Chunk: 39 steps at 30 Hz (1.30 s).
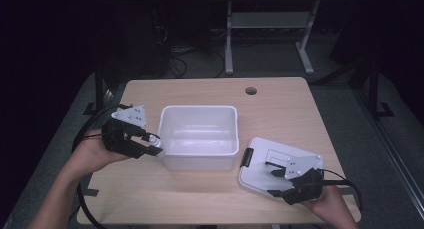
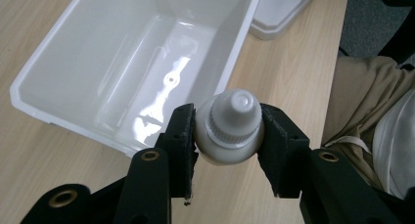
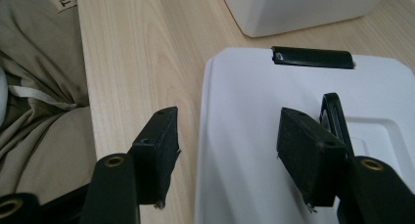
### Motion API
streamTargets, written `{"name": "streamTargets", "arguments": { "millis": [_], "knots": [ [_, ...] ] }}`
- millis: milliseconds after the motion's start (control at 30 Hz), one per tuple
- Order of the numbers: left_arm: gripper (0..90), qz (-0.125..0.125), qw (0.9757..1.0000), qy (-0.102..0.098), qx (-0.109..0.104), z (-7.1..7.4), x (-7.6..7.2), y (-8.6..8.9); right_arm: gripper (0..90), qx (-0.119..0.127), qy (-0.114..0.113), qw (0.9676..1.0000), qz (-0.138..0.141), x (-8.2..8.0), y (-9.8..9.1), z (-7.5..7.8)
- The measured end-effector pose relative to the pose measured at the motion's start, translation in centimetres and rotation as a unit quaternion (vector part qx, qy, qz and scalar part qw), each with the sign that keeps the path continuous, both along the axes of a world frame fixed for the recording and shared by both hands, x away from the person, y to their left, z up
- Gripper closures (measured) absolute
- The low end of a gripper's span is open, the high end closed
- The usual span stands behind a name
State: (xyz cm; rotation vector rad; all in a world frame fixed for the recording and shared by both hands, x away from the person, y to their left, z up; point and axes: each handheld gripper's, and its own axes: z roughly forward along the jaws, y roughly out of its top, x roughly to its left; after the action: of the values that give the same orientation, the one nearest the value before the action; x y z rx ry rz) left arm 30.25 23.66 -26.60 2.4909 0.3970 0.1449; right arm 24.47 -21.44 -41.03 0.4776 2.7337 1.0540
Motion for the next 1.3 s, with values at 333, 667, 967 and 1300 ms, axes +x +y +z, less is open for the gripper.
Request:
{"name": "streamTargets", "arguments": {
  "millis": [333,667,967,1300],
  "knots": [
    [59.8,0.008,1.0000,0.000,0.002,-0.2,1.4,-0.5,39.9,0.000,-0.003,1.0000,0.003,0.0,0.0,0.0],
    [59.8,0.023,0.9997,-0.002,0.009,-0.7,2.6,-0.8,39.7,0.001,-0.007,1.0000,0.001,0.0,-0.4,0.3],
    [59.8,0.026,0.9994,0.004,0.024,-1.4,3.2,-1.2,39.6,0.003,-0.009,0.9999,-0.002,0.0,-0.7,0.4],
    [59.8,0.036,0.9990,0.009,0.025,-2.7,3.6,-0.8,39.7,0.002,-0.008,1.0000,0.000,0.0,-0.6,0.4]
  ]
}}
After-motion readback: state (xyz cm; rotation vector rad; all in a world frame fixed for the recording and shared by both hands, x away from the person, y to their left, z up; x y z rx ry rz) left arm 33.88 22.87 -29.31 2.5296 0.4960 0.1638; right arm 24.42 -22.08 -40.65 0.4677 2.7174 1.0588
